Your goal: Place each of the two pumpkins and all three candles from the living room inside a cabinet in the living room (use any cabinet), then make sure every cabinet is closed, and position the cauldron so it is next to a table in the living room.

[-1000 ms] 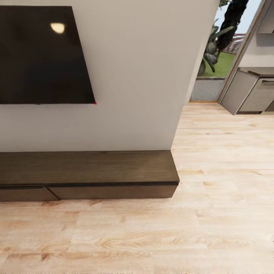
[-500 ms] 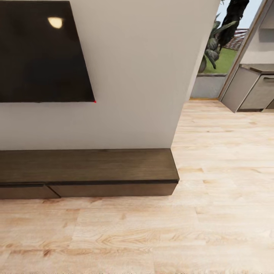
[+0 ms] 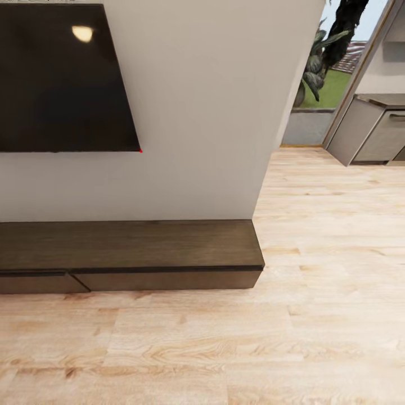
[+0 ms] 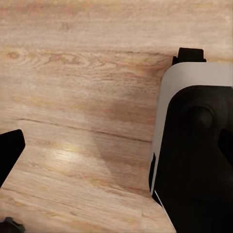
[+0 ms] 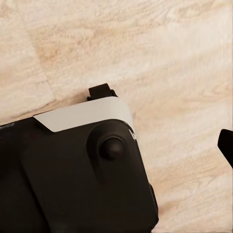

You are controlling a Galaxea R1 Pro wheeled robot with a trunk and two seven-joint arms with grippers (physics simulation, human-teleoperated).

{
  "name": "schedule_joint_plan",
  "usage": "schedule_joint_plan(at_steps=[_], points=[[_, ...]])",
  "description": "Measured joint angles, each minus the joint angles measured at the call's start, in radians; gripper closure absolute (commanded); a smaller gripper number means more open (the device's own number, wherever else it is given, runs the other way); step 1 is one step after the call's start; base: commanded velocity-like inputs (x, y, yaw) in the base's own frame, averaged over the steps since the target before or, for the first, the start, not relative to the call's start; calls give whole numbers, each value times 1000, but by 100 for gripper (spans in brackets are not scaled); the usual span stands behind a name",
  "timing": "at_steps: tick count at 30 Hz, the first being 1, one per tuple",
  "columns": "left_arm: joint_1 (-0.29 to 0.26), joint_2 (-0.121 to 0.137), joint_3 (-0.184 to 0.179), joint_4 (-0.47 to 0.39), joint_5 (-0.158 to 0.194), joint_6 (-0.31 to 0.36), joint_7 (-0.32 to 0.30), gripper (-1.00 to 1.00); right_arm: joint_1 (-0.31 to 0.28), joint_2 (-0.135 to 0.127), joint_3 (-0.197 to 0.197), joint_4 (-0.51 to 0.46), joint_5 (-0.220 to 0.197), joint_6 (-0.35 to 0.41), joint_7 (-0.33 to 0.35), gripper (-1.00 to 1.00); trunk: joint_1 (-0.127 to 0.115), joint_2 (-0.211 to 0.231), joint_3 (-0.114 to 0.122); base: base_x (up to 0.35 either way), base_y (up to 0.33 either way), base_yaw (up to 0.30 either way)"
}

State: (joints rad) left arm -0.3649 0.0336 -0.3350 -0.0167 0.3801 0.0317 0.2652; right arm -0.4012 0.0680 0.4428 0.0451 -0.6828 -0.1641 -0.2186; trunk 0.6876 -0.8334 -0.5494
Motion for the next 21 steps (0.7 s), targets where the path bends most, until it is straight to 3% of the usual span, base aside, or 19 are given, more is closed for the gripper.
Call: schedule_joint_plan(at_steps=[10,21], points=[[17,-1,0,0,-1,1,0,-100,36,0,1,1,-2,-52,-1,-100,-38,70,31,0,0,0],[42,1,1,-2,1,-6,1,-100,40,0,-1,0,-6,-59,-11,-100,-38,70,32,0,0,0]])
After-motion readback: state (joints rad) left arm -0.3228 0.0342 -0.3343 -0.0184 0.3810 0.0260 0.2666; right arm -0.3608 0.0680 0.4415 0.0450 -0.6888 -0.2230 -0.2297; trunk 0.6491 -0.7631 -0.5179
